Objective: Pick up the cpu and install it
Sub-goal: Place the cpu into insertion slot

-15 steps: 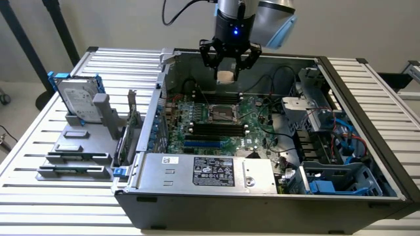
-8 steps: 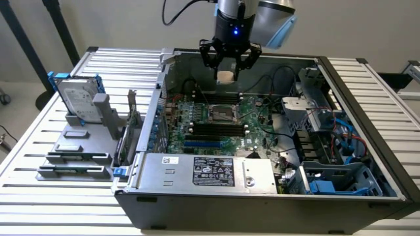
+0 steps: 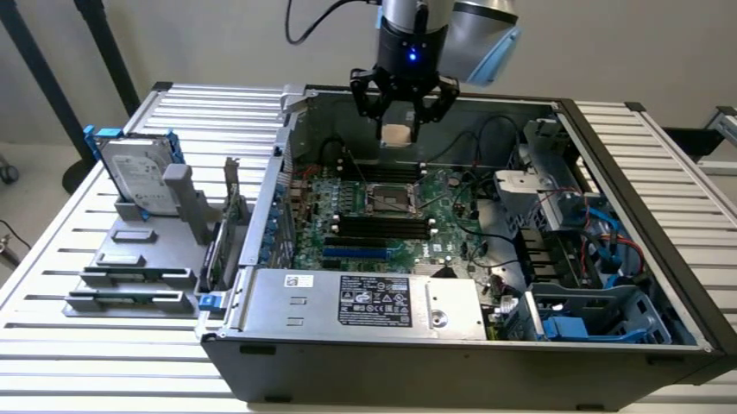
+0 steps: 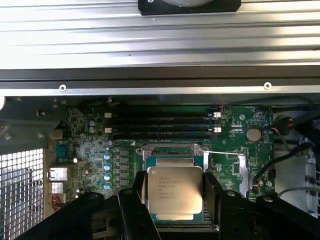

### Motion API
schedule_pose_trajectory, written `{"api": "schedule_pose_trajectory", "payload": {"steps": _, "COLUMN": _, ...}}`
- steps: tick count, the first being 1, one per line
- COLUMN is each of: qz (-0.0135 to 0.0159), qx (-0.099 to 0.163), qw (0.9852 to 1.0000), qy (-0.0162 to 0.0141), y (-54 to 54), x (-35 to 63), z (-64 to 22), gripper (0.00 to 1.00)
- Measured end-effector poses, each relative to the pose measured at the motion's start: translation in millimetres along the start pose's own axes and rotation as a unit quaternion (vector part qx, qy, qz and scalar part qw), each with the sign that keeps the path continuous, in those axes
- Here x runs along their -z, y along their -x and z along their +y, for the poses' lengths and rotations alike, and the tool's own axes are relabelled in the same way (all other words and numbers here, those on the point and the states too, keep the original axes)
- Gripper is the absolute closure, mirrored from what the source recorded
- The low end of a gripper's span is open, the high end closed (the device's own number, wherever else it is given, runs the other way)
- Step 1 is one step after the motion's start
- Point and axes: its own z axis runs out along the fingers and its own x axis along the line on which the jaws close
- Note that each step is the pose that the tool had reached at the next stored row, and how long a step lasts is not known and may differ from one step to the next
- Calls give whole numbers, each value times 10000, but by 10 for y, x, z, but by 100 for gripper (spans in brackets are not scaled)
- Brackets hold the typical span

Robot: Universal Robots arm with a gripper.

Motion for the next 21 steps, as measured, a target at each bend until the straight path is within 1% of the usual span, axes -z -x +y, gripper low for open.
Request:
{"api": "schedule_pose_trajectory", "payload": {"steps": 2, "qz": -23, "qx": -179, "qw": 9998, "qy": 3, "y": 0, "x": -1, "z": 0, "gripper": 45}}
{"api": "schedule_pose_trajectory", "payload": {"steps": 5, "qz": -59, "qx": -449, "qw": 9990, "qy": 7, "y": 0, "x": -1, "z": 0, "gripper": 45}}
{"api": "schedule_pose_trajectory", "payload": {"steps": 7, "qz": -83, "qx": -632, "qw": 9980, "qy": 9, "y": 0, "x": -1, "z": -1, "gripper": 45}}
{"api": "schedule_pose_trajectory", "payload": {"steps": 10, "qz": -118, "qx": -899, "qw": 9959, "qy": 13, "y": 0, "x": -2, "z": -1, "gripper": 45}}
{"api": "schedule_pose_trajectory", "payload": {"steps": 12, "qz": -142, "qx": -1081, "qw": 9940, "qy": 16, "y": 0, "x": -2, "z": -1, "gripper": 45}}
{"api": "schedule_pose_trajectory", "payload": {"steps": 14, "qz": -165, "qx": -1261, "qw": 9919, "qy": 18, "y": 0, "x": -2, "z": -1, "gripper": 45}}
{"api": "schedule_pose_trajectory", "payload": {"steps": 16, "qz": -189, "qx": -1438, "qw": 9894, "qy": 21, "y": 0, "x": -3, "z": -1, "gripper": 45}}
{"api": "schedule_pose_trajectory", "payload": {"steps": 19, "qz": -222, "qx": -1694, "qw": 9853, "qy": 24, "y": 0, "x": -3, "z": -1, "gripper": 45}}
{"api": "schedule_pose_trajectory", "payload": {"steps": 21, "qz": -235, "qx": -1824, "qw": 9830, "qy": 19, "y": 0, "x": -2, "z": -1, "gripper": 45}}
